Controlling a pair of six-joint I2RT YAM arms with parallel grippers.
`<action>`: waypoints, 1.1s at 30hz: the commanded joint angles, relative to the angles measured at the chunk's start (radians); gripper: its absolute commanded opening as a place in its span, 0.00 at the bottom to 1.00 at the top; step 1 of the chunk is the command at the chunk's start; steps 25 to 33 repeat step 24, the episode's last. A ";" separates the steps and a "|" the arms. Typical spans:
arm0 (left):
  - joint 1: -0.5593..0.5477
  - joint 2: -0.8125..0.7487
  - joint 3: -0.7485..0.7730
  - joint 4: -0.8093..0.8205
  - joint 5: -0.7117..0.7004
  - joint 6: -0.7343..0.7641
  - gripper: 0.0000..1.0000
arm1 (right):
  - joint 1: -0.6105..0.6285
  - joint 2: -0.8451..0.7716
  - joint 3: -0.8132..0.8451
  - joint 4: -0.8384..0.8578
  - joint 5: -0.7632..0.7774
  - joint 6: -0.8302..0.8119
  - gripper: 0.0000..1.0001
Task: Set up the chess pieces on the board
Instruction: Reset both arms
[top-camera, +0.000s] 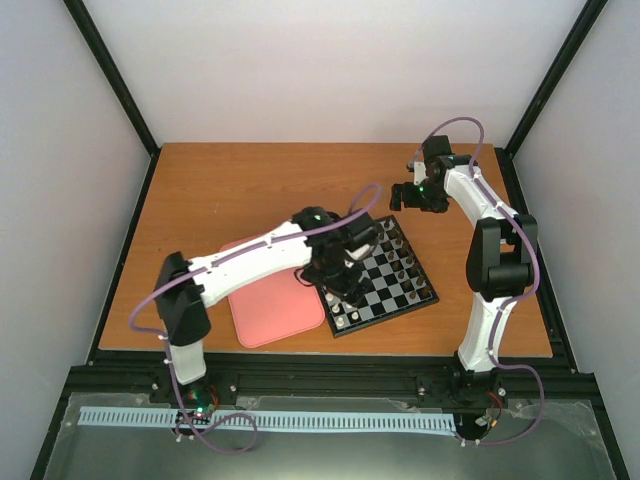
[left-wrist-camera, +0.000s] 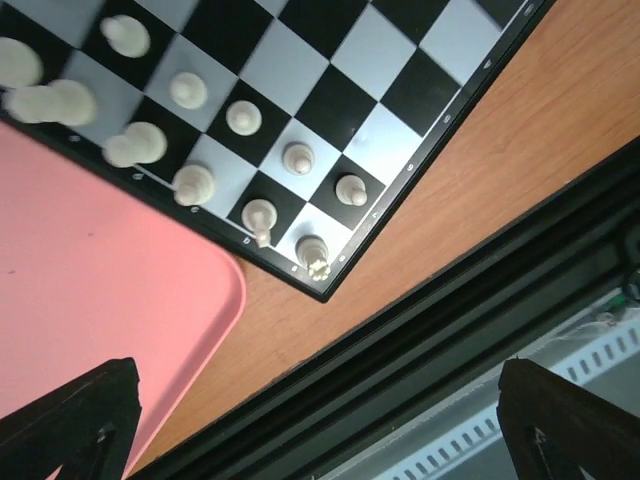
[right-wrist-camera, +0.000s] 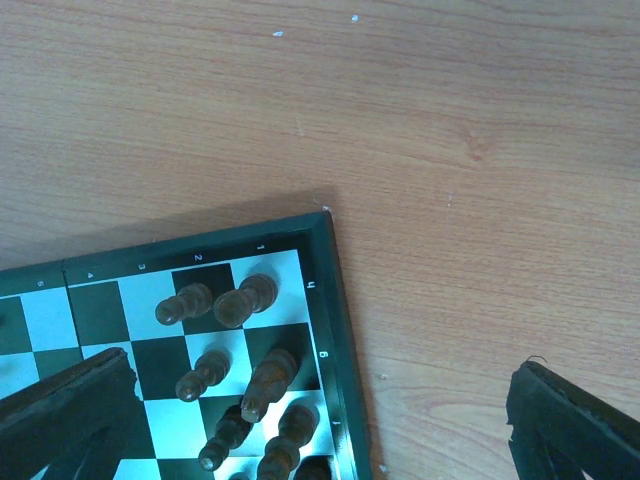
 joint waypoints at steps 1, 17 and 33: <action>0.077 -0.099 0.043 -0.081 -0.063 -0.019 1.00 | -0.004 -0.048 0.014 0.014 -0.012 0.023 1.00; 0.794 -0.249 0.053 -0.022 0.046 0.044 1.00 | -0.001 -0.069 0.071 -0.039 0.072 0.052 1.00; 0.842 -0.261 0.056 0.011 0.034 0.023 1.00 | -0.001 -0.082 0.067 -0.040 0.092 0.070 1.00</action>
